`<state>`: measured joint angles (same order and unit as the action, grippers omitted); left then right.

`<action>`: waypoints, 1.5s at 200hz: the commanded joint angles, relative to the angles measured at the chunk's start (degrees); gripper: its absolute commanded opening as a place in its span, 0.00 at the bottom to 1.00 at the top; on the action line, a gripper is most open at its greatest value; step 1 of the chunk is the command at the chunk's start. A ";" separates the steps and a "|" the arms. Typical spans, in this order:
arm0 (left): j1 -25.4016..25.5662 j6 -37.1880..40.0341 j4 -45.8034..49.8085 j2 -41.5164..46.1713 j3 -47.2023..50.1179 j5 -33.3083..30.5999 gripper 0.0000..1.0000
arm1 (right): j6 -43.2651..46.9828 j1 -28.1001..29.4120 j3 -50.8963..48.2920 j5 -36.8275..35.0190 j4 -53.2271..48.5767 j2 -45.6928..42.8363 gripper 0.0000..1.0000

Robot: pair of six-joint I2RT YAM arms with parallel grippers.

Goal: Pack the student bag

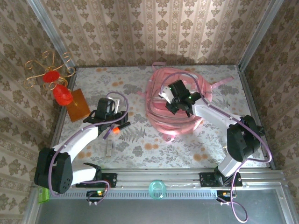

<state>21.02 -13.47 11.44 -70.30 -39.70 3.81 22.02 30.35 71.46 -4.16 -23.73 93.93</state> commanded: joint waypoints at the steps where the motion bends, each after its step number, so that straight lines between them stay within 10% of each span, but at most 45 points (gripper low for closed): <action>1: -1.19 -1.42 5.84 0.16 -0.46 -3.54 0.67 | -4.37 0.81 2.76 6.23 0.03 -4.58 0.00; 161: 8.34 -0.32 19.47 -24.62 -13.91 -1.90 0.82 | -6.42 -0.33 -1.75 9.00 6.07 -7.74 0.00; 300: 10.45 -8.62 15.31 -22.82 -7.50 -0.49 0.25 | -10.74 -0.44 -0.49 9.00 5.22 -7.89 0.00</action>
<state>29.93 -19.75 26.46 -93.10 -50.13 -2.96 14.92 29.98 69.63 3.29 -20.80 88.75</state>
